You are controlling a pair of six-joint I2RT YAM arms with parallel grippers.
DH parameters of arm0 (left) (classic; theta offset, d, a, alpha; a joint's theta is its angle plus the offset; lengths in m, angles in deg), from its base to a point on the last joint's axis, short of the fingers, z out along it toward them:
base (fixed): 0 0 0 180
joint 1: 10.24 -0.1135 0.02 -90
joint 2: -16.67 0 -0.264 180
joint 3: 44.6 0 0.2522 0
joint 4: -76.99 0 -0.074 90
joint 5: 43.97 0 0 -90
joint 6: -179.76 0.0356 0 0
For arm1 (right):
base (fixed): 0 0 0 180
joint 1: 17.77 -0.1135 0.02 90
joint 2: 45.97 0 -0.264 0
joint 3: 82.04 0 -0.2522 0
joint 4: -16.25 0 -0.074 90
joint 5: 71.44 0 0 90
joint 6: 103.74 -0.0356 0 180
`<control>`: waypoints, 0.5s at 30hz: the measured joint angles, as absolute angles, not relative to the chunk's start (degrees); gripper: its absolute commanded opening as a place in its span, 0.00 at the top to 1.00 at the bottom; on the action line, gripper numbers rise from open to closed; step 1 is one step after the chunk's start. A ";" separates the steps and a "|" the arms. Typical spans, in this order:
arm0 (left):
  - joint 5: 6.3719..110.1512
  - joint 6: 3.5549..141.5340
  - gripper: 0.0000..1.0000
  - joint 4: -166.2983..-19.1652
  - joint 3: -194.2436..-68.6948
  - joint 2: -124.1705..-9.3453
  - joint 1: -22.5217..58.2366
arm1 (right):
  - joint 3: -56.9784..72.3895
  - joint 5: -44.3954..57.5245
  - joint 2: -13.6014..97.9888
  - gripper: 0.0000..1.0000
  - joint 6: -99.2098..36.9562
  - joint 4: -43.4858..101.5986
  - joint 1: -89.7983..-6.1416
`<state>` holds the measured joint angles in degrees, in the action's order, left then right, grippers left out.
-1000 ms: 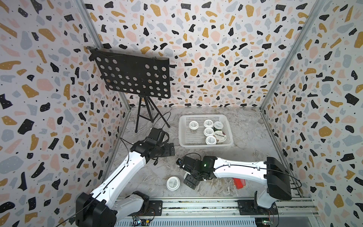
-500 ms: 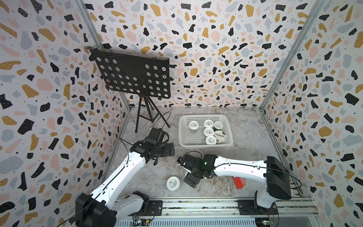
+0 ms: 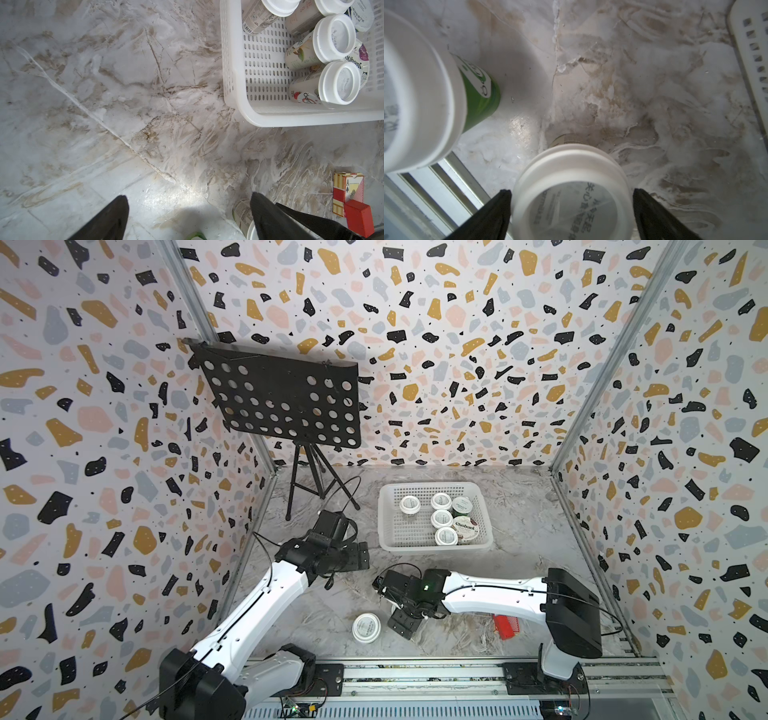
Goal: Put the yogurt in the basket
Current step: Pick up the yogurt from the center of the board.
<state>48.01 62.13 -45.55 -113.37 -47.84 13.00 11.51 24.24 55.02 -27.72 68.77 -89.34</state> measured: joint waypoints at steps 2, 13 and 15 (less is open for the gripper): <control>48.01 62.13 0.05 -45.52 -113.37 -47.84 13.00 | 11.49 24.19 55.15 0.11 -27.65 68.64 -89.34; 47.99 62.13 0.05 -45.55 -113.37 -47.84 13.00 | 11.49 24.13 55.57 0.19 -27.63 68.31 -89.34; 47.97 62.15 0.05 -45.52 -113.37 -47.84 13.00 | 11.49 24.13 55.57 0.20 -27.65 68.29 -89.34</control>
